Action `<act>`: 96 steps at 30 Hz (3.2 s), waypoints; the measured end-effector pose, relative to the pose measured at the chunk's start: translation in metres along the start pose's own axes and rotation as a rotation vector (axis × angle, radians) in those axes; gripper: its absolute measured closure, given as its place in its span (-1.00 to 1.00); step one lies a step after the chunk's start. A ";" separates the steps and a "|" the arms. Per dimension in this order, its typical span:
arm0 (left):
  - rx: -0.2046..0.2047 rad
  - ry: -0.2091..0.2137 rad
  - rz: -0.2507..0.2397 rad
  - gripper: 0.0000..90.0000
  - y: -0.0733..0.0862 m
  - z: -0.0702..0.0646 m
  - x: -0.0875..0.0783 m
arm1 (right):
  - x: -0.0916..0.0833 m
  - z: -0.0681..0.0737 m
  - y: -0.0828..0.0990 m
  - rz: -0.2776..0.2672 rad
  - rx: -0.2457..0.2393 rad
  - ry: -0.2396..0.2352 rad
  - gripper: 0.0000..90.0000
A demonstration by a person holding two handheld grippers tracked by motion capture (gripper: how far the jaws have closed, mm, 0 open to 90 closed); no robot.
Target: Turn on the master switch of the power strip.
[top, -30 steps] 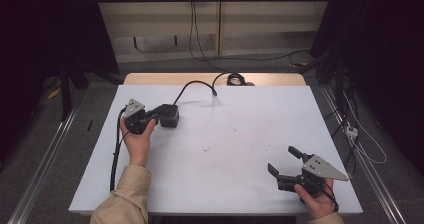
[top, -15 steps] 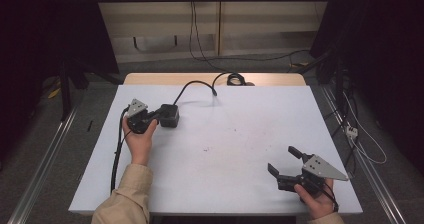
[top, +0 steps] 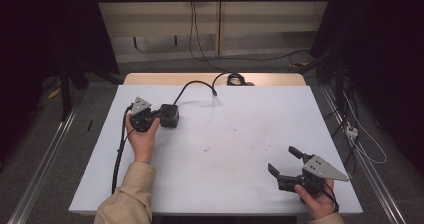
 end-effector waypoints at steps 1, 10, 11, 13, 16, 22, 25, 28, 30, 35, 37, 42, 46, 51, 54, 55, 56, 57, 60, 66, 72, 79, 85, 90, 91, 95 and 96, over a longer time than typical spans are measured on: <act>0.001 0.002 0.003 1.00 0.000 0.000 0.000 | 0.000 0.000 0.000 0.001 0.000 0.000 -0.84; 0.008 -0.015 0.019 1.00 0.003 0.003 0.001 | 0.000 0.000 0.000 0.001 0.000 0.000 -0.84; 0.006 -0.013 0.022 1.00 0.004 0.002 0.001 | 0.000 0.000 0.000 0.002 0.000 0.000 -0.84; 0.007 -0.013 0.020 1.00 0.004 0.002 0.002 | 0.000 0.000 0.000 0.002 0.000 0.001 -0.84; 0.000 -0.021 0.028 1.00 0.005 0.003 0.002 | 0.000 0.000 0.000 0.002 -0.001 0.002 -0.84; 0.019 -0.027 0.031 1.00 0.005 0.003 0.002 | 0.000 0.000 0.000 0.001 0.000 0.001 -0.84; 0.019 -0.027 0.031 1.00 0.006 0.003 0.003 | 0.000 0.000 0.000 0.002 -0.001 0.001 -0.84; 0.016 -0.028 0.037 1.00 0.006 0.003 0.003 | 0.000 0.000 0.000 0.002 0.000 0.001 -0.84; 0.018 -0.030 0.032 1.00 0.006 0.003 0.003 | 0.000 0.000 0.000 0.001 -0.002 0.002 -0.84; 0.004 -0.023 0.033 1.00 0.007 0.004 0.003 | -0.001 0.000 0.000 0.002 -0.002 0.003 -0.84; -0.005 -0.021 0.031 1.00 0.007 0.005 0.004 | -0.001 0.000 0.000 0.002 -0.002 0.003 -0.84; 0.012 -0.025 0.042 1.00 0.006 0.004 0.004 | -0.001 0.000 0.000 0.000 -0.001 0.003 -0.84; 0.011 -0.024 0.041 1.00 0.007 0.004 0.004 | -0.001 0.000 0.000 0.001 0.000 0.002 -0.84; 0.012 -0.024 0.044 1.00 0.007 0.005 0.004 | -0.001 0.000 0.000 0.000 0.000 0.002 -0.84; 0.018 -0.029 0.043 1.00 0.006 0.004 0.004 | -0.001 0.000 0.000 0.002 -0.001 0.002 -0.84; 0.023 -0.030 0.048 1.00 0.006 0.003 0.004 | -0.001 0.000 0.000 0.001 -0.001 0.002 -0.84; 0.025 -0.032 0.049 1.00 0.006 0.003 0.004 | -0.001 0.000 -0.001 0.000 -0.001 0.002 -0.84; 0.023 -0.032 0.049 1.00 0.006 0.003 0.004 | -0.001 0.000 -0.001 -0.001 -0.001 0.002 -0.84; 0.008 -0.028 0.044 1.00 0.007 0.004 0.004 | -0.001 0.001 -0.001 -0.002 0.000 0.000 -0.84; 0.001 -0.024 0.047 1.00 0.007 0.005 0.005 | -0.001 0.001 0.000 -0.001 0.000 0.001 -0.84; 0.016 -0.026 0.058 1.00 0.006 0.004 0.005 | -0.001 0.001 -0.001 -0.001 0.000 0.000 -0.84; 0.012 -0.031 0.067 1.00 0.005 0.003 0.005 | -0.001 0.001 -0.001 -0.003 -0.003 -0.001 -0.84; 0.018 -0.039 0.073 1.00 0.005 0.002 0.006 | -0.001 0.001 -0.001 -0.005 -0.001 -0.001 -0.84; 0.022 -0.044 0.073 1.00 0.005 0.001 0.006 | -0.001 0.001 -0.001 -0.004 0.000 -0.002 -0.84; 0.018 -0.044 0.073 1.00 0.005 0.001 0.006 | -0.001 0.001 -0.001 -0.004 0.001 -0.002 -0.84; 0.013 -0.045 0.064 1.00 0.005 0.001 0.005 | -0.001 0.001 -0.001 -0.005 0.002 0.000 -0.84; 0.010 -0.048 0.060 1.00 0.006 0.001 0.005 | -0.001 0.001 -0.001 -0.005 0.002 0.000 -0.84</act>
Point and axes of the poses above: each handheld gripper's, and its own axes: x roughly forward along the jaws, y roughly out of its underside, z roughly to its left, the point moved 1 cm from there along x, roughly forward along the jaws, and after that the axes turned 8 degrees about -z, right-handed, at the moved point
